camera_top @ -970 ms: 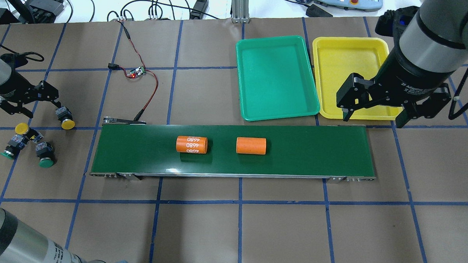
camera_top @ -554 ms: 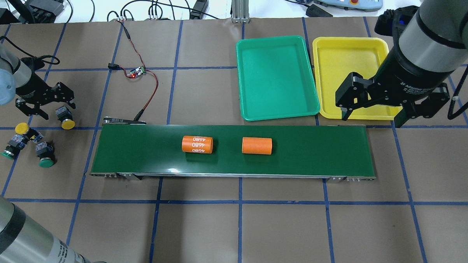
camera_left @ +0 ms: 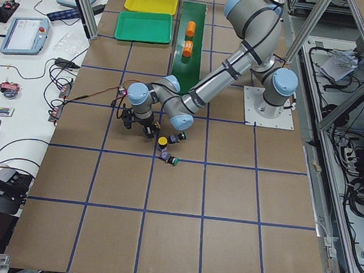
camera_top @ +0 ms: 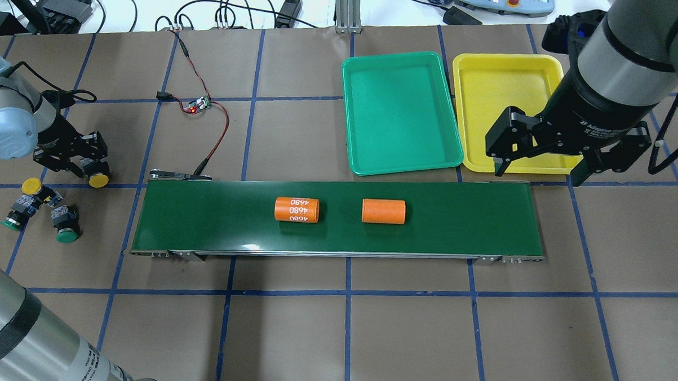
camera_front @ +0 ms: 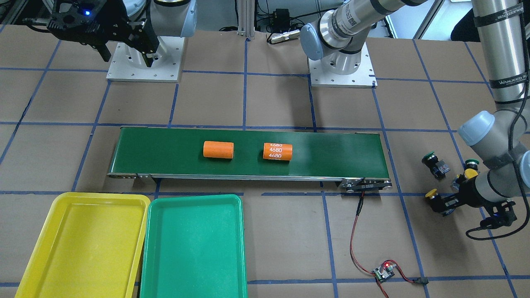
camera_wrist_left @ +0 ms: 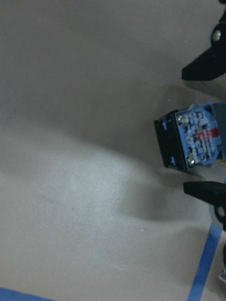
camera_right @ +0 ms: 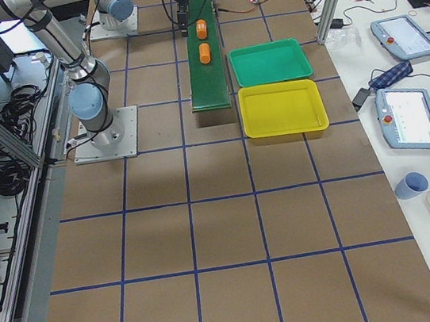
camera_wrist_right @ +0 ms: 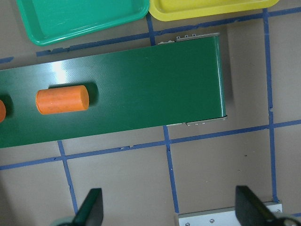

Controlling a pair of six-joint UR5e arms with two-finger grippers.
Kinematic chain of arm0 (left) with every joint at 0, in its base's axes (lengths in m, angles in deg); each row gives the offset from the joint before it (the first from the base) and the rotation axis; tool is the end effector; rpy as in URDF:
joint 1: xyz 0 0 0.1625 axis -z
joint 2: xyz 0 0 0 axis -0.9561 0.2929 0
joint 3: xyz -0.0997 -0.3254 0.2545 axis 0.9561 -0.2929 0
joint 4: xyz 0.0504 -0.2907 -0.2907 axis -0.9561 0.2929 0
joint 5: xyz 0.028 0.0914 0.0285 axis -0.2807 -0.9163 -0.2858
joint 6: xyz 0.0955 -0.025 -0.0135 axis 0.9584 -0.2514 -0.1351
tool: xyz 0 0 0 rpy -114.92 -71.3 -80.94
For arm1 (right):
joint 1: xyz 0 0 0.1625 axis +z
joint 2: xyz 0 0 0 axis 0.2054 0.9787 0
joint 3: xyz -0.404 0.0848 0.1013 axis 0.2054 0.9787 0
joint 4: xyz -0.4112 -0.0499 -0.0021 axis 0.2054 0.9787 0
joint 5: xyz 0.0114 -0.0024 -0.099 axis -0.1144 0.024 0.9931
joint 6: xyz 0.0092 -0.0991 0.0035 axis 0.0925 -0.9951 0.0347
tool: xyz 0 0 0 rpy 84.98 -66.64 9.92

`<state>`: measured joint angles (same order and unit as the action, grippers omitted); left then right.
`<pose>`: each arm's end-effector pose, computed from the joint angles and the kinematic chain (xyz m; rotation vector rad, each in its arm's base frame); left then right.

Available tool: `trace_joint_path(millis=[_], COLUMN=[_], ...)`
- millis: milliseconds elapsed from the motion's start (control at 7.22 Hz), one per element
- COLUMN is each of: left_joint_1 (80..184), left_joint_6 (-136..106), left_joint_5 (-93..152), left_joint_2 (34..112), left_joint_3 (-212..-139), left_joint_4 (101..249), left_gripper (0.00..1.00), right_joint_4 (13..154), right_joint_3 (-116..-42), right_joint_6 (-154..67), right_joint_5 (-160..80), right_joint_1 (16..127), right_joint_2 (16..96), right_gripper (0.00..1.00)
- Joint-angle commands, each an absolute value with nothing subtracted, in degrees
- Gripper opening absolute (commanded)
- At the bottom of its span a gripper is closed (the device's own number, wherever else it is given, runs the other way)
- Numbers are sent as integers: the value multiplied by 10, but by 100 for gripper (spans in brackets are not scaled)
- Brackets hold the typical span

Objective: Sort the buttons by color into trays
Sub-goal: 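Place the yellow-capped button on the belt with the left gripper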

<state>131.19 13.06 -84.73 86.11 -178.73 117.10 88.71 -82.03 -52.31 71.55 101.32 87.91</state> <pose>0.2248 -0.6067 0.1750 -0.4969 3.0876 0.1640 0.1316 -0.4013 0.5136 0.2329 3.1143 0.0598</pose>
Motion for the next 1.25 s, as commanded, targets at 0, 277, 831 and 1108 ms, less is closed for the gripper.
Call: trace_joint_path(millis=[0, 277, 831, 1108], left_joint_1=[1319, 1336, 1500, 1541], left_joint_6=[174, 268, 277, 255], left_joint_5=[-864, -857, -794, -794], left_joint_2=[824, 744, 641, 648], left_joint_3=[-1792, -1808, -1923, -1956], left_joint_4=[1232, 1323, 1321, 1260], left_gripper=[0, 0, 0, 0], right_joint_4=[886, 886, 896, 895], right_joint_3=[-821, -824, -852, -852], right_joint_6=[-524, -524, -524, -524], right_joint_5=[717, 718, 717, 718], right_joint_1=[1013, 1013, 1013, 1013], right_joint_2=[879, 880, 897, 897], right_gripper=[100, 100, 100, 100])
